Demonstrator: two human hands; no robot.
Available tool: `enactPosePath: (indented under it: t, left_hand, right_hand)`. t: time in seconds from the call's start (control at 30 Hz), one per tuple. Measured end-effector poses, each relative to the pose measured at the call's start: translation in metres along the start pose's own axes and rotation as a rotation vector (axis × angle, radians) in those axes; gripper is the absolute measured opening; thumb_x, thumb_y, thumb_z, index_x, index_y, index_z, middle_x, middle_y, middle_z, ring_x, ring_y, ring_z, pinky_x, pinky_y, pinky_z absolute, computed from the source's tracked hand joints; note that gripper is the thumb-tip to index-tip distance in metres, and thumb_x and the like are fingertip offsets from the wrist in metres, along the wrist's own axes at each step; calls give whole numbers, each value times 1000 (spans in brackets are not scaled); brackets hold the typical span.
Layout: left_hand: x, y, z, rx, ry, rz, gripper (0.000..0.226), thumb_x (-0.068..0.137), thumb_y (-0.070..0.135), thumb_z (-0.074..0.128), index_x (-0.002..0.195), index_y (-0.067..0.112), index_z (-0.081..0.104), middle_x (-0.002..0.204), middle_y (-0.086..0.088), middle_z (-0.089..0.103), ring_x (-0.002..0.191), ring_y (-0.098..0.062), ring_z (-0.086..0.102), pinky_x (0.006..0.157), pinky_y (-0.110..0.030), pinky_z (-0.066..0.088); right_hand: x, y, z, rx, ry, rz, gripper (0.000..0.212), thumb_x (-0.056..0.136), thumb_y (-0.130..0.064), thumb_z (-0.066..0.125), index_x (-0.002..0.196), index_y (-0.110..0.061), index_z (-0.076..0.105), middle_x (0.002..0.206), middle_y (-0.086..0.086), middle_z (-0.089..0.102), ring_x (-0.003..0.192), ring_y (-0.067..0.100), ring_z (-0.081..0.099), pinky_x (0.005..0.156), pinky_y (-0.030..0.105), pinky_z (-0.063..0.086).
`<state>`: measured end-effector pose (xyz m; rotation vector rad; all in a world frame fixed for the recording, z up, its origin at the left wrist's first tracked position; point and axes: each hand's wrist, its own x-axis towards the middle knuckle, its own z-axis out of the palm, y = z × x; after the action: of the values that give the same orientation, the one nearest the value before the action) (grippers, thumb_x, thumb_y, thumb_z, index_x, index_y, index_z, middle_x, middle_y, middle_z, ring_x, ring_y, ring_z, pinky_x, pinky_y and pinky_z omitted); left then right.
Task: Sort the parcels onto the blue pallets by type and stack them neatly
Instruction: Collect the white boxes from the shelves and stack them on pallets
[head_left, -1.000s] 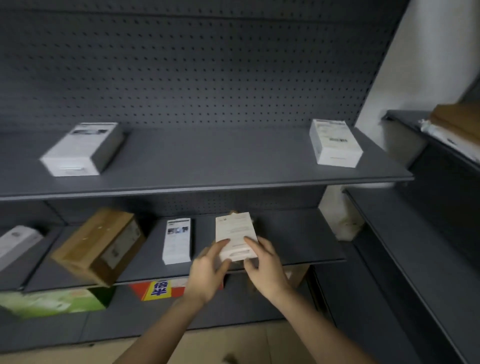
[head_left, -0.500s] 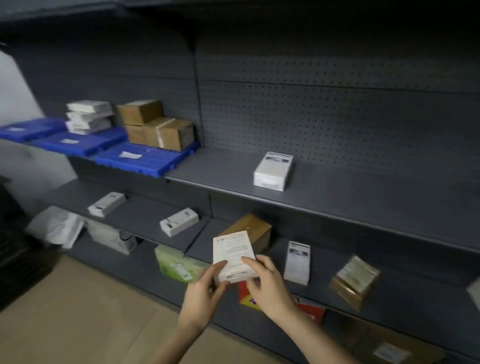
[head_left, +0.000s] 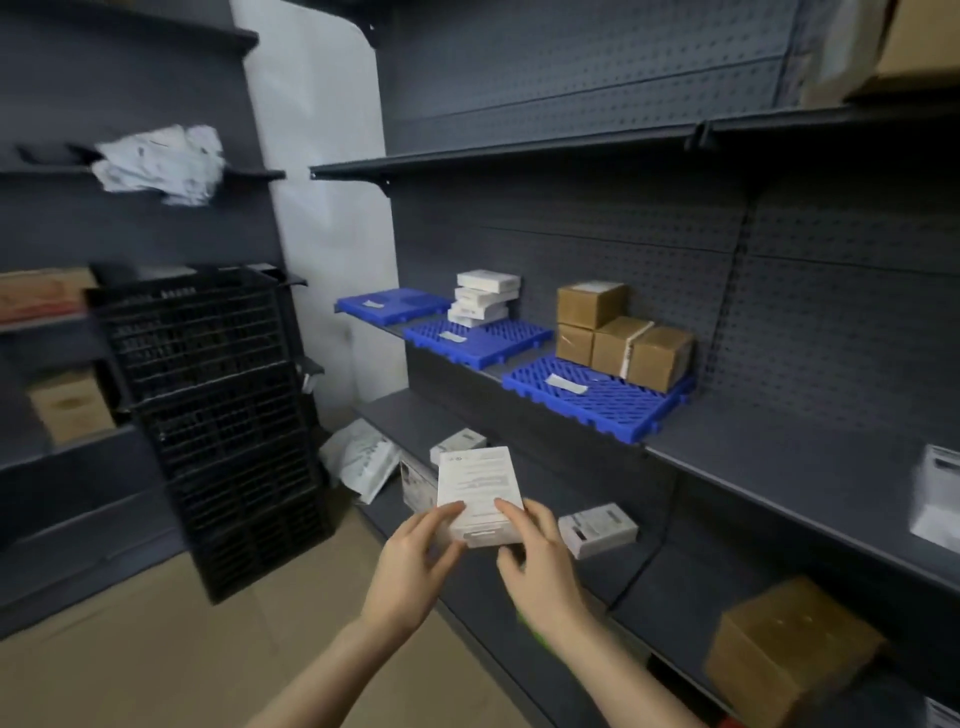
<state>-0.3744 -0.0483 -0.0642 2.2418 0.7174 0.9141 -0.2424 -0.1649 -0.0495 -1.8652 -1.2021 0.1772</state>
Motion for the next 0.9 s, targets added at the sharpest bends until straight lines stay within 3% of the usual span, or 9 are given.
enactPosePath:
  t: [0.2,0.3,0.43,0.6,0.77,0.9]
  left_hand:
    - [83,-51,-34,39,65,50,39,87,26,67,122,39,56,116,22,57,91,8,53,77,-9,41]
    - [141,-78,-43,74,79,96,39,88,31,65,125,37,55,122,20,56,106,6,52,87,-17,45]
    - [234,-104,-51,100,97,131,40,89,31,63,127,37,53,125,16,55,108,1,52,89,-21,47]
    - [364,-116,-62,122,67,189,40,90,33,61,129,37,52,125,16,55,103,1,54,88,-27,50]
    - [465,-137,-53,81,29,232,42,89,32,62,129,35,53,130,13,56,113,-5,54,93,-32,50]
    - [541,-157,-32,50,-29,285,41,89,35,62,129,37,52,124,13,59,105,-8,58,87,-30,49]
  right_hand:
    - [95,-15,47,66,30,-82,53,88,-7,55,136,-30,46,138,-19,28,116,-8,38,89,-3,27]
    - [157,-11,64,76,54,-120,53,90,-7,54,136,-31,45,139,-19,26,117,-9,35,86,-8,24]
    - [252,-12,73,116,105,-172,51,90,-3,54,134,-27,48,132,-17,29,117,-3,38,97,8,38]
    - [373,-11,67,76,216,-204,47,90,-9,56,133,-26,51,136,-7,35,122,8,43,101,20,39]
    - [458,-1,61,-7,236,-181,45,93,-18,54,136,-28,46,139,-9,32,121,7,43,94,15,35]
    - [520,16,60,-66,288,-137,46,94,-21,54,138,-30,43,140,-9,34,115,11,48,91,25,45]
